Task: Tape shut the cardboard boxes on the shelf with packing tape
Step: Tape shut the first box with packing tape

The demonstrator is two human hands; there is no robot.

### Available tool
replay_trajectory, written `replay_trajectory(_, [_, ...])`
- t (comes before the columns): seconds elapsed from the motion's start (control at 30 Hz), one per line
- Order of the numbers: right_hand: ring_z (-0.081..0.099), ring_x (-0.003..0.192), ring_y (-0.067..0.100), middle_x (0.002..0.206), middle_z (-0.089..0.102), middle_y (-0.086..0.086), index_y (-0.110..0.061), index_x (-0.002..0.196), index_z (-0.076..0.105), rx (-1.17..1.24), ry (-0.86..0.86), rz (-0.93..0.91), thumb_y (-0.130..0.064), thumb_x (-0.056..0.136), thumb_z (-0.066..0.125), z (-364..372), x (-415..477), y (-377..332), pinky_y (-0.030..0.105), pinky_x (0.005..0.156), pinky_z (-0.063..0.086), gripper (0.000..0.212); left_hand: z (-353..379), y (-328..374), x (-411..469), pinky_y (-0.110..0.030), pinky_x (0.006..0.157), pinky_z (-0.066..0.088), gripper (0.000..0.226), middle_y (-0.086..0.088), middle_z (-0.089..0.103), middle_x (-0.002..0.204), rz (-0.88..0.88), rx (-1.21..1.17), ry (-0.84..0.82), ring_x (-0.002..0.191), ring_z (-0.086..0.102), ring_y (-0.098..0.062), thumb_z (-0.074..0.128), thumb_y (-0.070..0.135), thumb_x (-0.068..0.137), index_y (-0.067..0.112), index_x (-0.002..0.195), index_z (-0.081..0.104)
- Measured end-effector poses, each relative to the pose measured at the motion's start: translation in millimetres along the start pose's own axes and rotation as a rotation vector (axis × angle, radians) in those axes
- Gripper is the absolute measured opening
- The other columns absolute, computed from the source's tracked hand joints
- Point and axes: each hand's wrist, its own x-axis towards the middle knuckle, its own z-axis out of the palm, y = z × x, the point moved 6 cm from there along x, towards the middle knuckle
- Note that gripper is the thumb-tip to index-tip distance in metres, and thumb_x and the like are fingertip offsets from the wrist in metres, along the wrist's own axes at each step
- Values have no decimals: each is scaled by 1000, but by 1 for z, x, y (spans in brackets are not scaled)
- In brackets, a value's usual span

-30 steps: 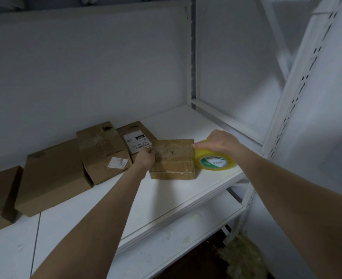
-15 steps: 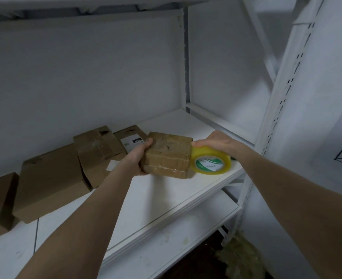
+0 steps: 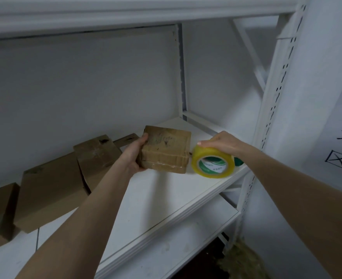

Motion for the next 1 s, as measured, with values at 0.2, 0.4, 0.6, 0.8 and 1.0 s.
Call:
replay_trajectory(0.2, [69,74,18,81,71,3,-18,83,71,-87,20,13,-74,70,65,7,-1,1,33,75,57,58,-1,-6,-1,-41,90,47,33,-7,63,95,-22,-35,1,89,59,-23,61,48,87,17,97,58])
replay_trajectory(0.4, [69,77,20,87,71,4,-17,90,70,-115,-5,41,-76,71,61,10,1,1,33,77,57,63,-3,-13,0,-40,86,47,33,-6,63,96,-34,-95,-14,89,59,-23,61,48,87,17,97,58])
replay_trajectory(0.6, [69,76,20,83,72,5,-14,92,71,-5,-46,78,-75,70,64,13,-6,2,31,68,55,64,-2,-20,5,-39,83,49,46,-8,64,104,-91,-182,-71,98,59,-26,63,54,82,18,111,60])
replay_trajectory(0.8, [71,92,28,95,74,11,-13,110,68,400,-154,96,-65,54,74,10,-10,11,46,94,53,77,-16,-33,4,-37,97,43,47,-11,64,103,-181,-311,-107,100,58,-28,58,54,84,15,110,60])
replay_trajectory(1.0, [68,73,19,82,72,7,-11,90,71,97,-15,39,-59,73,74,8,-6,-2,31,73,53,51,0,-34,1,-36,101,38,51,-10,64,109,-175,-352,-217,104,57,-28,53,56,86,15,116,61])
